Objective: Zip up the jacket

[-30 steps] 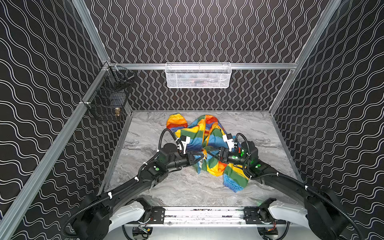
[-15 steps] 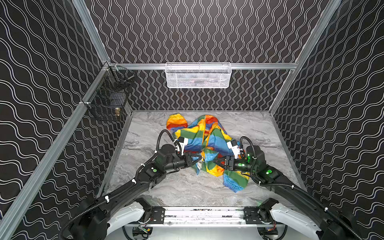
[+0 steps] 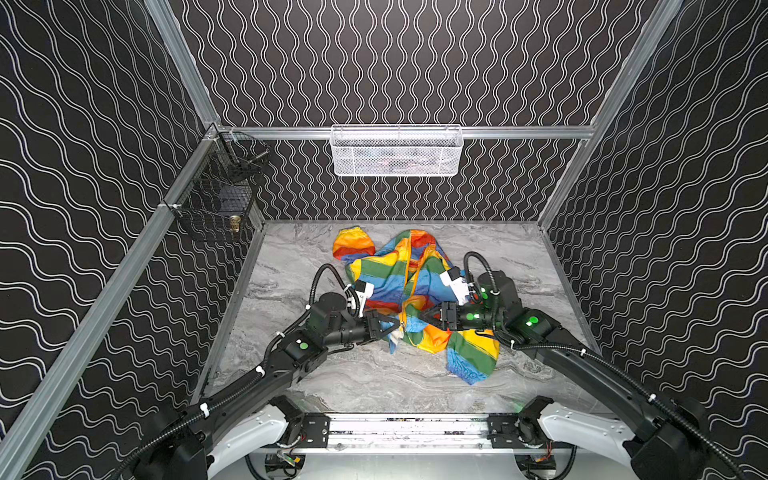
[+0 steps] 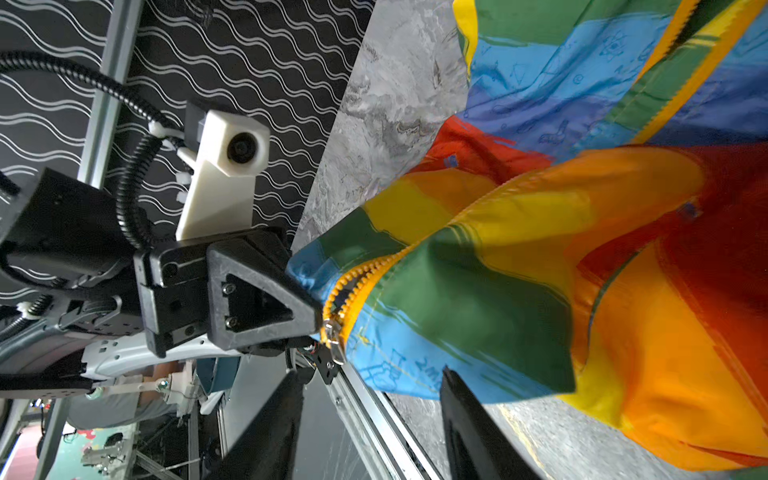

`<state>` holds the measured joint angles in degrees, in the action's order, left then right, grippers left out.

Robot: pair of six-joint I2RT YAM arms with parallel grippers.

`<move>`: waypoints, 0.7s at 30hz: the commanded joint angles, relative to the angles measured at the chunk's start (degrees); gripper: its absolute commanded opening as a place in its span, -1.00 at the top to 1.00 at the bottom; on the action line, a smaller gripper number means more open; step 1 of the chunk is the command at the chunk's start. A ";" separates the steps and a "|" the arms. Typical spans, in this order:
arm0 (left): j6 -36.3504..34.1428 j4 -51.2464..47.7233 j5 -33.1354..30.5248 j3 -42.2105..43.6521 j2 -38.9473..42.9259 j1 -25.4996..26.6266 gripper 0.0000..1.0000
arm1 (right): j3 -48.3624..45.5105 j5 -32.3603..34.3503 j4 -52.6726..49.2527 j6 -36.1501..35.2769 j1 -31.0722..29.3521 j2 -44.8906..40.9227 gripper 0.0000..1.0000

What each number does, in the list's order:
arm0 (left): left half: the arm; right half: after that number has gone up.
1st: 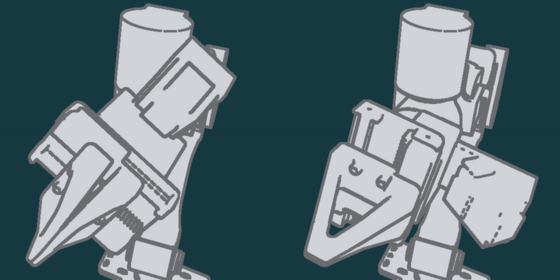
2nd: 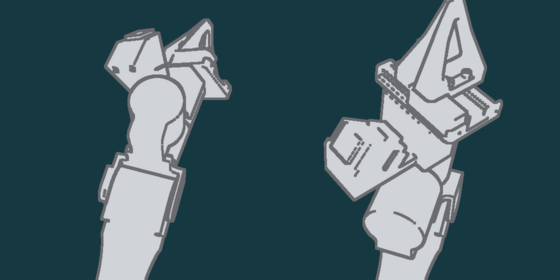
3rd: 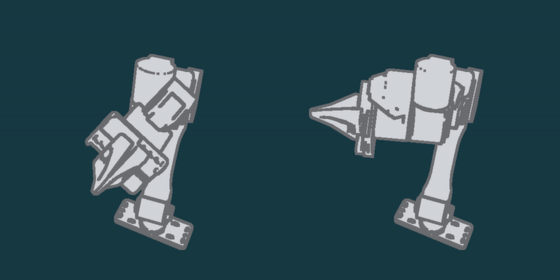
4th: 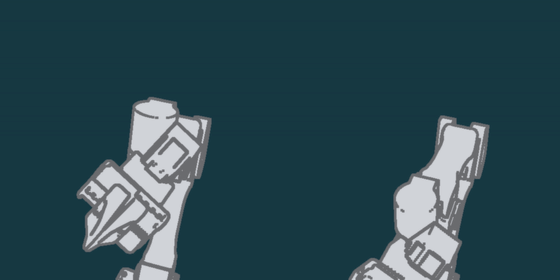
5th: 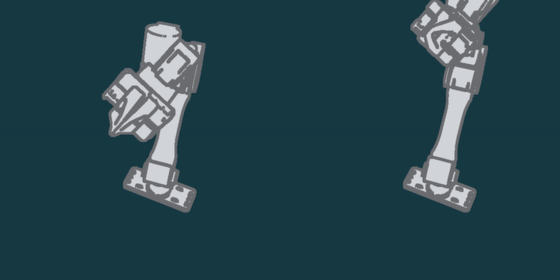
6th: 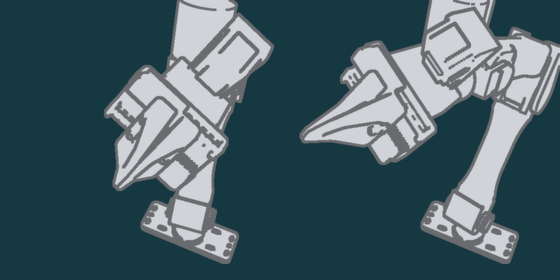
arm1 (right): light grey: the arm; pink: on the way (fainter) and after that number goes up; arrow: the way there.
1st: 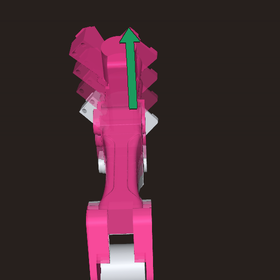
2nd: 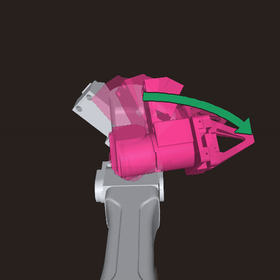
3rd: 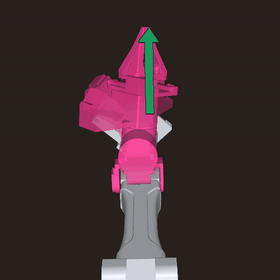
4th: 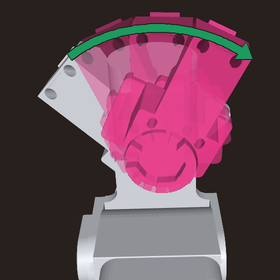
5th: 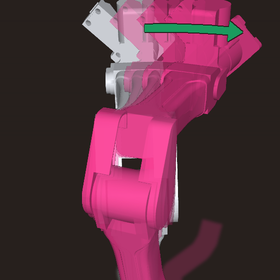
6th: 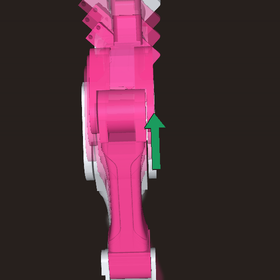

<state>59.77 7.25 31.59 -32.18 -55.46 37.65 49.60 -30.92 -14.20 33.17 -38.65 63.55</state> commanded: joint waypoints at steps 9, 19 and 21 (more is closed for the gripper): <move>0.25 1.70 2.32 0.42 -0.44 -1.48 1.00 | 10.33 12.76 -8.93 -1.60 -11.85 7.67 0.32; 1.04 2.59 3.44 0.81 0.09 -2.20 1.00 | 7.95 12.17 -7.01 0.43 -12.85 7.13 0.18; 1.46 3.25 3.80 0.90 -0.13 -2.18 1.00 | 5.81 11.61 -5.51 1.16 -12.85 7.12 0.14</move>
<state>60.07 7.66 33.89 -31.42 -55.59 35.62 56.93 -18.76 -21.71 32.58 -51.37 70.94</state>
